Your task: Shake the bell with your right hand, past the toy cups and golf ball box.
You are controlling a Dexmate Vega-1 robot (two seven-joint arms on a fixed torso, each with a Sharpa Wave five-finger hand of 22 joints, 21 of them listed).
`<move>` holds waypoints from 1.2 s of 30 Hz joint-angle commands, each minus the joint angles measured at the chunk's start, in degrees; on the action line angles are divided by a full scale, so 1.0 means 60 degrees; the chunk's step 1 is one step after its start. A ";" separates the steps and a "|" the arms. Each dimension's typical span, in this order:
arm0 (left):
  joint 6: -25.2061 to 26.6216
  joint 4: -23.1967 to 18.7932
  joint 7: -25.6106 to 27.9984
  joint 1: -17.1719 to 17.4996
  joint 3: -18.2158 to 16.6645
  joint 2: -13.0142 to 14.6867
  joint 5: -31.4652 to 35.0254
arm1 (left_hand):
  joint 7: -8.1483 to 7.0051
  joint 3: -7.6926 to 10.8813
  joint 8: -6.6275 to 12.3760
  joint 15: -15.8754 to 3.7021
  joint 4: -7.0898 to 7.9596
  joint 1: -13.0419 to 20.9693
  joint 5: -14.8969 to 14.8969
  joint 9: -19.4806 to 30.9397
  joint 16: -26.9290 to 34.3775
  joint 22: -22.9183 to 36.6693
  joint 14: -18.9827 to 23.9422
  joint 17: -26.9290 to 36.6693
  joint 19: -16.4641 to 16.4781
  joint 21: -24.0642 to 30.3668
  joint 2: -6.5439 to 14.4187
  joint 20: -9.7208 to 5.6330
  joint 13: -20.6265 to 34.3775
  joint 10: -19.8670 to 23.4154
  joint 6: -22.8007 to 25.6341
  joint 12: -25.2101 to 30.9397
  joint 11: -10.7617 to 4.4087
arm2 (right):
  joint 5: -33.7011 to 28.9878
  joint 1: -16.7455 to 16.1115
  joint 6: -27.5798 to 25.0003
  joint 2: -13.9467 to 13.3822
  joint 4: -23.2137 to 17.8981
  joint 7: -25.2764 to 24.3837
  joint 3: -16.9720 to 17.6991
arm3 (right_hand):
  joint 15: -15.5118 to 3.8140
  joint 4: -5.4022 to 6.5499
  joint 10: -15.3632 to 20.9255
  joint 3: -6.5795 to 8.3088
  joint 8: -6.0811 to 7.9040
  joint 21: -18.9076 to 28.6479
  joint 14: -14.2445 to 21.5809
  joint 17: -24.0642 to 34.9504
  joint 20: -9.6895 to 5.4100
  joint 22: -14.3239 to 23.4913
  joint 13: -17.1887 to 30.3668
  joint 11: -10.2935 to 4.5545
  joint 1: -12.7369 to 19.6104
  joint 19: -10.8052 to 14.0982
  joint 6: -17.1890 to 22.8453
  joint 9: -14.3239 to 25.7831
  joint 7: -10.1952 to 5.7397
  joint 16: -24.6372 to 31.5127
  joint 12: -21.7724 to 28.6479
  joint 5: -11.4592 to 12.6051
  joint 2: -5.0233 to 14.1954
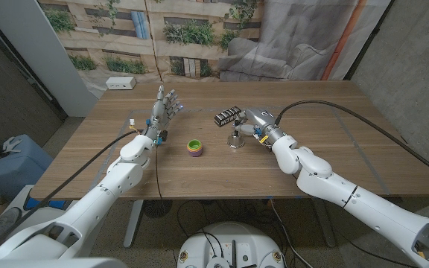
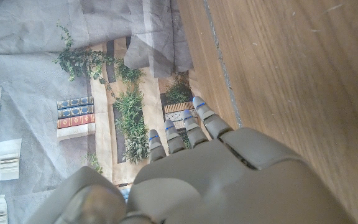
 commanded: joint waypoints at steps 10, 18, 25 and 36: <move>0.0000 0.0002 -0.0001 -0.0001 0.0001 -0.0001 0.0000 | -0.0076 0.0012 0.0015 -0.0925 0.0068 0.0001 0.0068 0.0039 0.0054 0.0055 0.0080 0.0045 0.0091 0.0068 0.0079 -0.0008 0.0050 0.0000 -0.0005 0.0053 -0.0033 | 0.0107 -0.0050 -0.0046 -0.0044 -0.0093 0.0037 0.0007 | -0.1326 0.0026 -0.0676 -0.0318 -0.0269 -0.0016 -0.0315 0.0108 -0.0055 0.0027 0.0085 0.0068 -0.0315 -0.0001 -0.0559 0.0029 0.0100 -0.0081 -0.0244 0.0016 -0.0446; 0.0001 0.0001 0.0012 -0.0002 0.0001 -0.0006 0.0004 | -0.0075 0.0012 0.0016 -0.0927 0.0068 0.0001 0.0068 0.0039 0.0053 0.0055 0.0079 0.0045 0.0093 0.0068 0.0078 -0.0007 0.0050 0.0005 -0.0003 0.0055 -0.0046 | 0.0265 -0.0101 0.0093 -0.0108 -0.0127 0.0049 0.0069 | -0.1271 0.0060 -0.1075 -0.0521 -0.0437 -0.0035 -0.0587 0.0117 0.0053 0.0029 0.0072 0.0102 -0.0586 -0.0099 -0.0905 0.0037 0.0141 -0.0179 -0.0347 0.0075 -0.0723; 0.0001 0.0001 0.0013 0.0000 0.0000 -0.0005 0.0003 | -0.0075 0.0013 0.0016 -0.0931 0.0068 0.0001 0.0068 0.0039 0.0053 0.0055 0.0079 0.0045 0.0089 0.0067 0.0079 -0.0002 0.0050 0.0010 -0.0002 0.0057 -0.0018 | 0.0399 -0.0128 0.0169 -0.0125 -0.0113 0.0036 0.0131 | -0.1253 0.0095 -0.1628 -0.0646 -0.0726 -0.0049 -0.0897 0.0132 0.0183 0.0031 0.0017 0.0243 -0.0809 -0.0227 -0.1521 0.0035 0.0238 -0.0303 -0.0452 0.0147 -0.0854; -0.0003 0.0012 -0.0002 -0.0006 0.0003 -0.0007 0.0002 | -0.0075 0.0013 0.0018 -0.0923 0.0068 0.0002 0.0068 0.0039 0.0056 0.0055 0.0086 0.0045 0.0086 0.0065 0.0080 -0.0004 0.0050 -0.0003 0.0001 0.0052 -0.0047 | 0.0699 -0.0084 0.0207 -0.0126 -0.0076 0.0194 0.0216 | -0.0970 0.0150 -0.2684 -0.0786 -0.1210 -0.0078 -0.1612 0.0106 0.0331 0.0033 -0.0070 0.0427 -0.1144 -0.0539 -0.2497 0.0031 0.0352 -0.0649 -0.0529 0.0249 -0.0977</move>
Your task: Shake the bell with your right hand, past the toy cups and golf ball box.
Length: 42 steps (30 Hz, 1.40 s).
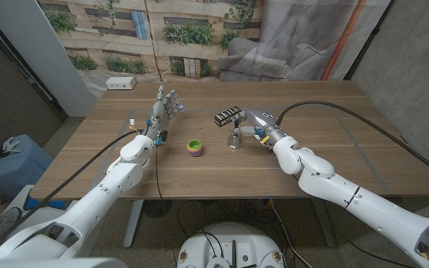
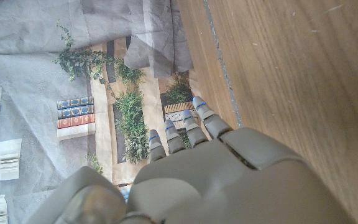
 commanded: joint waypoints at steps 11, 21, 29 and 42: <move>-0.0003 0.0009 -0.0004 -0.0003 0.0000 0.0003 -0.0002 | -0.0075 0.0014 0.0018 -0.0936 0.0068 0.0002 0.0068 0.0039 0.0056 0.0055 0.0085 0.0045 0.0093 0.0068 0.0082 -0.0006 0.0050 0.0003 0.0002 0.0054 -0.0032 | 0.0846 -0.0033 0.0504 -0.0099 0.0159 0.0087 0.0258 | -0.0727 0.0128 -0.1370 -0.0255 -0.0532 -0.0029 -0.1004 -0.0046 0.0173 0.0012 -0.0182 0.0347 -0.0660 -0.0501 -0.1021 0.0042 0.0241 -0.0548 -0.0078 0.0215 -0.0242; 0.0001 0.0003 -0.0003 -0.0001 -0.0001 0.0006 -0.0004 | -0.0075 0.0015 0.0017 -0.0931 0.0068 0.0003 0.0069 0.0039 0.0056 0.0055 0.0086 0.0045 0.0090 0.0067 0.0082 -0.0001 0.0050 0.0004 0.0001 0.0054 -0.0025 | 0.1863 -0.0275 0.1143 -0.0216 0.0306 -0.0044 0.0698 | -0.0562 0.0222 -0.1954 -0.0345 -0.0650 -0.0016 -0.1406 -0.0073 0.0218 0.0010 -0.0278 0.0553 -0.0966 -0.0645 -0.1187 0.0051 0.0359 -0.0759 -0.0092 0.0277 -0.0246; 0.0000 0.0007 -0.0003 -0.0005 0.0001 0.0004 -0.0002 | -0.0075 0.0015 0.0017 -0.0920 0.0068 0.0002 0.0069 0.0039 0.0052 0.0055 0.0076 0.0045 0.0088 0.0066 0.0082 -0.0001 0.0050 0.0012 0.0001 0.0058 -0.0030 | 0.3126 -0.0529 0.1700 -0.0042 0.0575 -0.0321 0.1214 | -0.0438 0.0337 -0.2194 -0.0384 -0.0668 0.0020 -0.1516 -0.0080 0.0302 0.0011 -0.0332 0.0699 -0.1215 -0.0608 -0.1152 0.0055 0.0455 -0.0825 -0.0075 0.0272 -0.0152; -0.0002 0.0017 -0.0012 -0.0009 -0.0002 0.0005 -0.0006 | -0.0075 0.0014 0.0017 -0.0934 0.0067 0.0002 0.0069 0.0039 0.0054 0.0055 0.0081 0.0046 0.0089 0.0067 0.0080 -0.0001 0.0050 0.0004 0.0000 0.0055 -0.0021 | 0.4103 -0.0602 0.2185 0.0238 0.1075 -0.0695 0.1493 | 0.0073 0.0575 -0.3213 -0.0575 -0.1067 -0.0008 -0.2221 -0.0199 0.0492 0.0010 -0.0561 0.1028 -0.1949 -0.0861 -0.1724 0.0013 0.0661 -0.1236 -0.0100 0.0169 -0.0086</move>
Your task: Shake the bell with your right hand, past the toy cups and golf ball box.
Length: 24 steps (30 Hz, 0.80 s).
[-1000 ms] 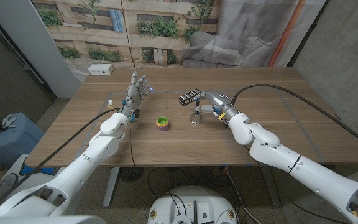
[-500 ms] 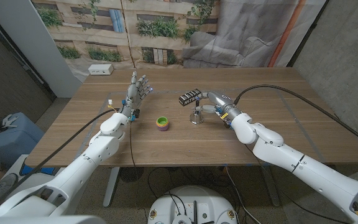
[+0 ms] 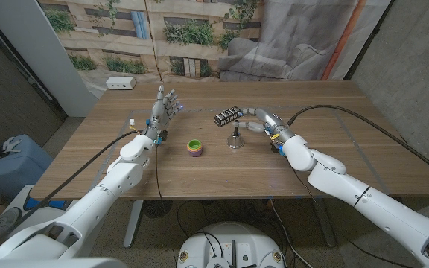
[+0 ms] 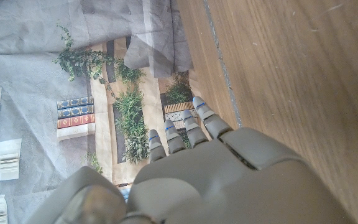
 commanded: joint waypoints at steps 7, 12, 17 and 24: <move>-0.0005 0.0021 -0.0011 -0.0012 -0.0001 -0.0002 -0.0001 | -0.0075 0.0014 0.0017 -0.0928 0.0067 0.0002 0.0069 0.0039 0.0053 0.0054 0.0080 0.0046 0.0090 0.0067 0.0080 -0.0008 0.0050 -0.0001 -0.0001 0.0053 -0.0005 | 0.1332 -0.0154 0.0923 0.0613 0.0858 -0.0950 0.0405 | 0.0052 0.0334 -0.0586 -0.0217 -0.0234 0.0001 -0.0417 -0.0034 0.0075 0.0015 -0.0155 0.0142 -0.0803 -0.0142 -0.0327 -0.0010 0.0099 -0.0229 -0.0026 -0.0071 0.0044; -0.0006 0.0025 -0.0013 -0.0014 -0.0001 -0.0002 -0.0001 | -0.0075 0.0014 0.0017 -0.0931 0.0067 0.0001 0.0068 0.0039 0.0055 0.0054 0.0083 0.0046 0.0086 0.0065 0.0080 -0.0007 0.0050 -0.0003 0.0000 0.0051 -0.0022 | 0.1730 -0.0133 0.1442 0.0870 0.1344 -0.1209 0.0508 | -0.0004 0.0491 -0.0770 -0.0388 -0.0457 0.0125 -0.0263 -0.0088 -0.0203 0.0015 -0.0302 0.0214 -0.1286 0.0187 -0.0767 -0.0067 0.0198 -0.0228 0.0023 -0.0102 -0.0013; -0.0010 0.0027 -0.0012 -0.0012 0.0001 -0.0005 0.0002 | -0.0075 0.0014 0.0018 -0.0927 0.0068 0.0001 0.0068 0.0039 0.0055 0.0054 0.0083 0.0046 0.0090 0.0067 0.0080 -0.0006 0.0050 -0.0004 0.0001 0.0051 -0.0028 | 0.2266 -0.0140 0.1418 0.1002 0.1471 -0.1198 0.0695 | 0.0082 0.0526 -0.1131 -0.0472 -0.0590 0.0125 -0.0513 -0.0151 -0.0274 0.0011 -0.0421 0.0251 -0.1493 0.0278 -0.1137 -0.0110 0.0275 -0.0384 -0.0034 -0.0098 -0.0068; -0.0012 0.0028 -0.0013 -0.0011 0.0001 -0.0006 0.0002 | -0.0075 0.0014 0.0017 -0.0921 0.0068 0.0001 0.0068 0.0039 0.0053 0.0054 0.0078 0.0046 0.0092 0.0068 0.0080 -0.0005 0.0050 0.0007 -0.0001 0.0056 -0.0012 | 0.3401 -0.0087 0.1176 0.1078 0.1582 -0.0758 0.1011 | 0.0184 0.0534 -0.1772 -0.0503 -0.0653 0.0019 -0.0969 -0.0277 -0.0416 -0.0003 -0.0638 0.0280 -0.1674 0.0111 -0.1636 -0.0166 0.0363 -0.0649 -0.0083 -0.0062 -0.0010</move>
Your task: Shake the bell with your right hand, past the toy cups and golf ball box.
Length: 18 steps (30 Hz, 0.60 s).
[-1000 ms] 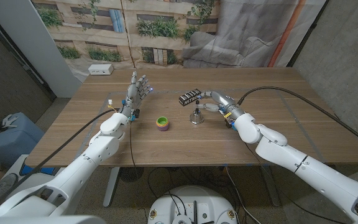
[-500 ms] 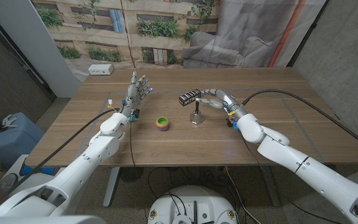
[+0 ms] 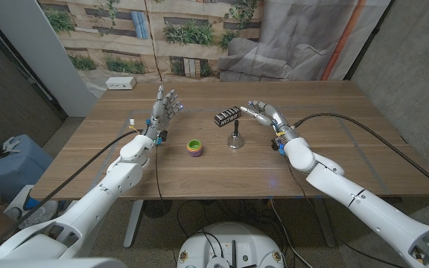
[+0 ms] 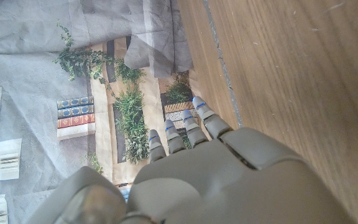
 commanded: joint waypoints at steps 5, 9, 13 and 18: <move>0.0005 0.0006 0.0001 0.0005 0.0000 -0.0002 0.0003 | -0.0075 0.0014 0.0017 -0.0924 0.0067 0.0001 0.0068 0.0039 0.0056 0.0055 0.0085 0.0046 0.0094 0.0069 0.0080 -0.0009 0.0050 0.0004 -0.0002 0.0055 -0.0016 | 0.2750 0.0069 0.0001 0.0187 0.0435 0.0426 0.0622 | 0.0119 0.0084 -0.0527 -0.0069 -0.0033 -0.0096 -0.0423 -0.0064 -0.0057 0.0015 -0.0164 0.0135 -0.0238 -0.0266 -0.0412 -0.0026 0.0098 -0.0219 -0.0052 0.0040 0.0143; 0.0004 0.0005 0.0003 0.0006 0.0000 -0.0001 0.0005 | -0.0075 0.0014 0.0017 -0.0927 0.0067 0.0002 0.0068 0.0039 0.0057 0.0055 0.0088 0.0046 0.0091 0.0067 0.0080 -0.0008 0.0050 0.0013 -0.0002 0.0058 -0.0013 | 0.3448 0.0107 -0.0028 0.0236 0.0603 0.0651 0.0816 | 0.0123 0.0141 -0.0670 -0.0088 -0.0054 -0.0120 -0.0589 -0.0091 -0.0075 0.0012 -0.0240 0.0155 -0.0387 -0.0389 -0.0673 -0.0038 0.0216 -0.0285 -0.0026 0.0054 0.0211; 0.0004 0.0007 0.0002 0.0006 0.0000 -0.0002 0.0004 | -0.0075 0.0015 0.0017 -0.0928 0.0067 0.0002 0.0068 0.0039 0.0055 0.0055 0.0085 0.0046 0.0097 0.0069 0.0080 -0.0012 0.0050 0.0014 0.0000 0.0058 -0.0029 | 0.3899 0.0074 0.0083 0.0293 0.0719 0.0591 0.1002 | 0.0090 0.0221 -0.0927 -0.0131 -0.0064 -0.0167 -0.0744 -0.0124 -0.0144 0.0007 -0.0331 0.0173 -0.0602 -0.0638 -0.0988 -0.0055 0.0259 -0.0335 -0.0037 0.0075 0.0277; 0.0004 0.0007 0.0001 0.0005 0.0000 -0.0001 0.0004 | -0.0075 0.0015 0.0018 -0.0924 0.0067 0.0002 0.0068 0.0040 0.0058 0.0055 0.0091 0.0046 0.0093 0.0068 0.0080 -0.0002 0.0050 0.0010 0.0002 0.0057 -0.0030 | 0.4359 -0.0015 0.0341 0.0407 0.0913 0.0478 0.1177 | 0.0090 0.0305 -0.1218 -0.0160 -0.0082 -0.0157 -0.0849 -0.0154 -0.0174 0.0002 -0.0410 0.0203 -0.0810 -0.0767 -0.1343 -0.0067 0.0438 -0.0355 -0.0048 0.0099 0.0374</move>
